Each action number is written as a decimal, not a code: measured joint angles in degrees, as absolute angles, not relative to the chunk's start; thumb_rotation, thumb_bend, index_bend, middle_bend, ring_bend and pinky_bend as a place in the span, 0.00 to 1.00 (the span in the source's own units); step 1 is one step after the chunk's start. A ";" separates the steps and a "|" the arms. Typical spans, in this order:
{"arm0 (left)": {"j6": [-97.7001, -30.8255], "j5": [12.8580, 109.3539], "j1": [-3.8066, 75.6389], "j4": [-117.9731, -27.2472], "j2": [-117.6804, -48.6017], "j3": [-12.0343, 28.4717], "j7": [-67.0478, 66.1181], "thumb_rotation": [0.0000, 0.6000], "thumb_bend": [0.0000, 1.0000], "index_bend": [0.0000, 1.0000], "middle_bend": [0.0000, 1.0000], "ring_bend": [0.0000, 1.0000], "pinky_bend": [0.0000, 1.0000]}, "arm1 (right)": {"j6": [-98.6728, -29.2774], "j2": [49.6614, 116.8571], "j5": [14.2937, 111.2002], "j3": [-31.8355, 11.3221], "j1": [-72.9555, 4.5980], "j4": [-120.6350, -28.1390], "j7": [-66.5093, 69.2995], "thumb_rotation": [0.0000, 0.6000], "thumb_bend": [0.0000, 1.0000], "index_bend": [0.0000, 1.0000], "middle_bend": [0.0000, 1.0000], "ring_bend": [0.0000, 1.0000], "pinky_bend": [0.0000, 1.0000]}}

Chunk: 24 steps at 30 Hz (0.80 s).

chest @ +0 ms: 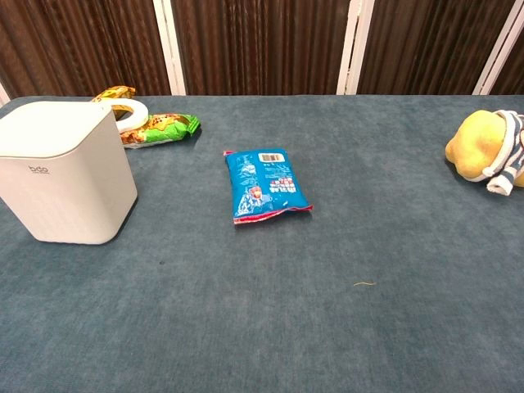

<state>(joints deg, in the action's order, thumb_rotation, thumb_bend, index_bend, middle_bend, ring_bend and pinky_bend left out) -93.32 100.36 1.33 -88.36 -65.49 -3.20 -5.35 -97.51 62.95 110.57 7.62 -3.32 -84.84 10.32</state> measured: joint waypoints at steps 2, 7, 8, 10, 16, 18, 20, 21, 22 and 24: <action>-92.95 100.05 1.35 -88.46 -65.57 -3.20 -5.61 1.00 0.42 0.00 0.00 0.00 0.04 | -97.21 62.90 110.36 7.60 -3.44 -84.86 10.77 1.00 0.13 0.00 0.00 0.00 0.00; -92.08 101.08 2.30 -88.55 -66.38 -3.21 -5.74 1.00 0.42 0.00 0.01 0.01 0.13 | -97.04 62.51 110.25 7.61 -3.72 -84.97 11.94 1.00 0.13 0.00 0.00 0.00 0.00; -91.82 101.52 2.75 -88.71 -66.57 -3.13 -5.68 1.00 0.42 0.00 0.05 0.06 0.23 | -97.19 62.48 110.35 7.63 -3.72 -84.95 12.01 1.00 0.13 0.00 0.00 0.00 0.00; -91.38 102.10 3.98 -89.56 -67.12 -2.36 -6.24 1.00 0.42 0.00 0.27 0.31 0.55 | -97.11 62.43 110.66 7.81 -3.77 -84.82 12.09 1.00 0.13 0.00 0.00 0.00 0.00; -86.18 100.71 8.21 -93.22 -68.06 0.53 -8.20 1.00 0.42 0.00 0.98 0.97 1.00 | -96.72 62.18 111.60 8.40 -4.05 -84.97 12.56 1.00 0.13 0.00 0.00 0.00 0.00; -82.92 97.85 9.63 -95.10 -68.04 1.62 -9.30 1.00 0.42 0.01 1.00 1.00 1.00 | -96.87 62.24 111.73 8.41 -4.06 -85.01 12.53 1.00 0.13 0.00 0.00 0.00 0.00; -80.08 94.76 10.77 -96.64 -67.95 2.48 -11.10 1.00 0.42 0.01 1.00 1.00 1.00 | -96.79 62.31 111.65 8.36 -4.07 -85.01 12.38 1.00 0.13 0.00 0.00 0.00 0.00; -78.10 92.54 11.49 -97.71 -67.82 2.96 -12.30 1.00 0.42 0.01 1.00 1.00 1.00 | -96.64 62.35 111.53 8.33 -4.10 -85.01 12.31 1.00 0.13 0.00 0.00 0.00 0.00; -76.59 90.87 12.03 -98.50 -67.69 3.27 -13.21 1.00 0.42 0.01 1.00 1.00 1.00 | -96.49 62.37 111.42 8.31 -4.13 -85.01 12.26 1.00 0.13 0.00 0.00 0.00 0.00; -73.50 87.28 13.26 -100.06 -67.35 3.91 -15.45 1.00 0.42 0.00 1.00 1.00 1.00 | -96.10 62.43 111.20 8.26 -4.25 -85.03 12.15 1.00 0.13 0.00 0.00 0.00 0.00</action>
<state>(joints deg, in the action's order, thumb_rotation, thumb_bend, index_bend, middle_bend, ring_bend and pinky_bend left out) -73.50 87.28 13.26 -100.06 -67.35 3.91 -15.45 -96.10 62.43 111.20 8.26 -4.25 -85.03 12.15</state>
